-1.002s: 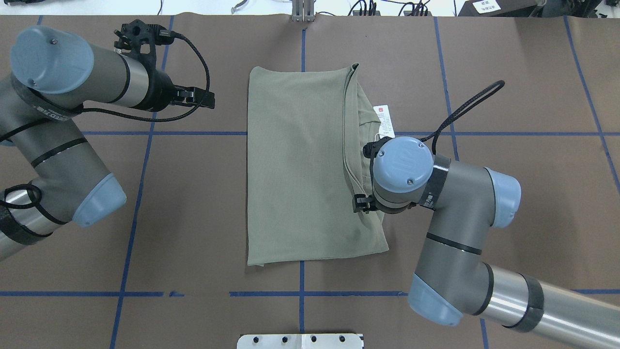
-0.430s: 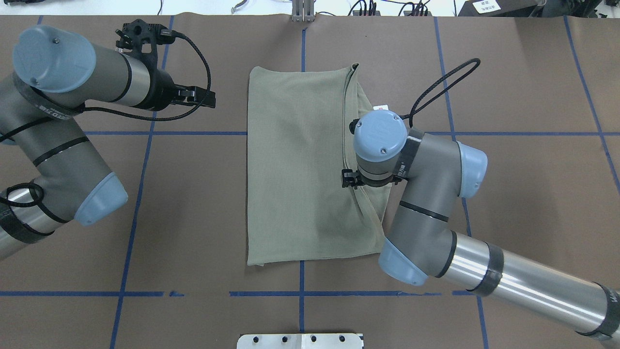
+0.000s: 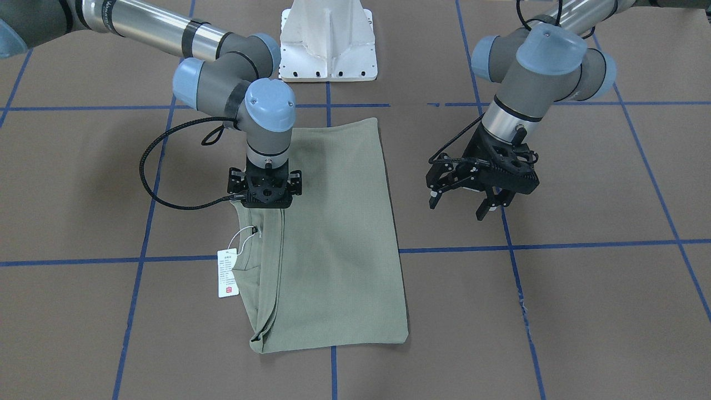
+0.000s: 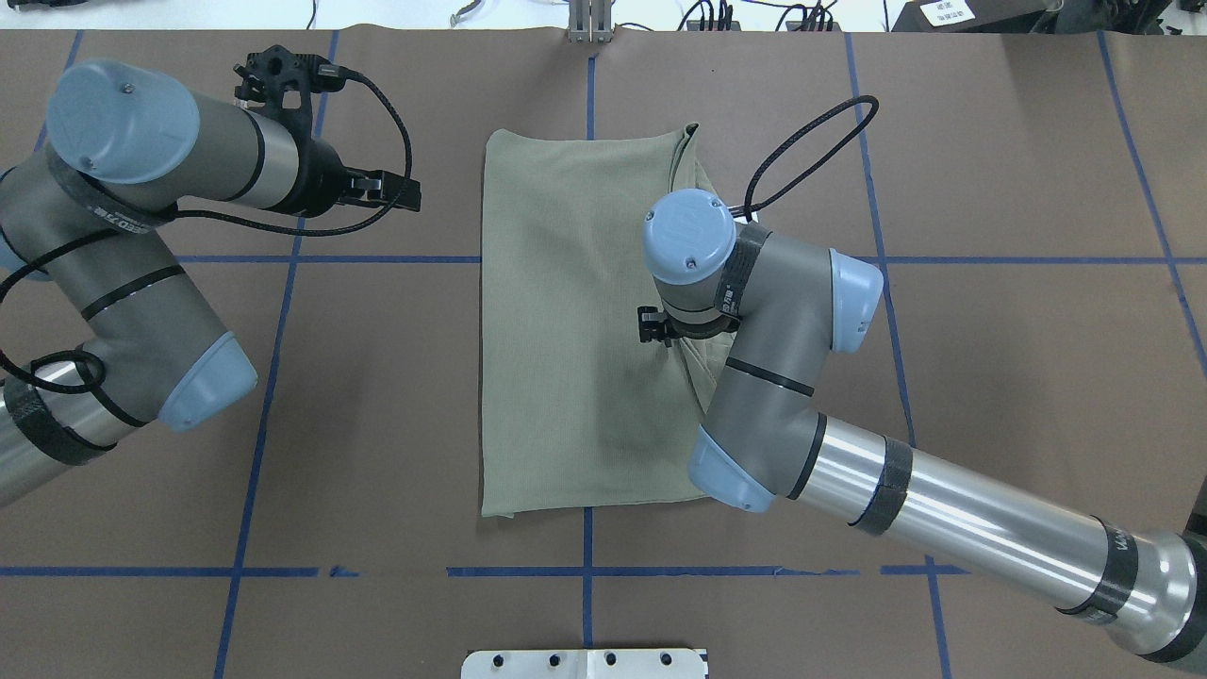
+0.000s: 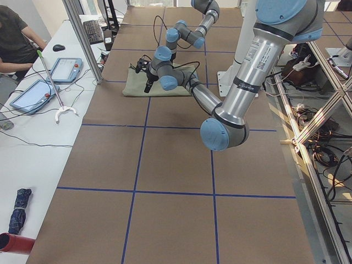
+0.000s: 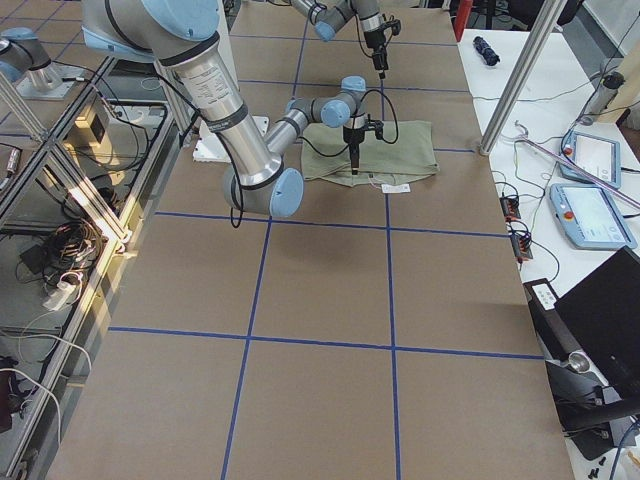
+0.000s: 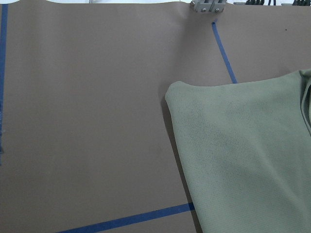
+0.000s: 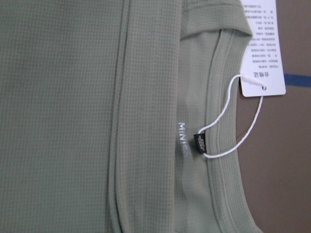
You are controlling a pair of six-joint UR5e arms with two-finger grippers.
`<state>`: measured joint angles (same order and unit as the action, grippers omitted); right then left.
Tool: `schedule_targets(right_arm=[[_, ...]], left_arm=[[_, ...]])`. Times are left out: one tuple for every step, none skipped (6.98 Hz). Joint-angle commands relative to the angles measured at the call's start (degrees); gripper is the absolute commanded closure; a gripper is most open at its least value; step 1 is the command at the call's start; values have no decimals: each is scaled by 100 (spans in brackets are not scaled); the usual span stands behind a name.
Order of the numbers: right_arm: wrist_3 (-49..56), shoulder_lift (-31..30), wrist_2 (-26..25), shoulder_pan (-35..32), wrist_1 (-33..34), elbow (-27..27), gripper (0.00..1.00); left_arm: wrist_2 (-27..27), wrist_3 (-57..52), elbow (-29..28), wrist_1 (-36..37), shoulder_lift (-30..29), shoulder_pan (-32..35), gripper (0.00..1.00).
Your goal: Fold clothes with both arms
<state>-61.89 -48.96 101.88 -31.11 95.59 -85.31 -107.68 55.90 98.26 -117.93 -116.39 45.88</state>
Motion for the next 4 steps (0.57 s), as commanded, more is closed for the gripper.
schedule_targets(right_arm=[[1,-25,60,-1,30,15,0],[1,-34,69,-1,38,14,0],[1,-95,69,-1,47,6,0],[1,-191,78,-1,39,-29,0]], left_arm=[[-7,9,-18,-19,-6,0,0],[-7,9,-18,-19,-6,9,0],[-7,9,-18,-19,-6,9,0],[-7,9,-18,-19,-6,9,0]])
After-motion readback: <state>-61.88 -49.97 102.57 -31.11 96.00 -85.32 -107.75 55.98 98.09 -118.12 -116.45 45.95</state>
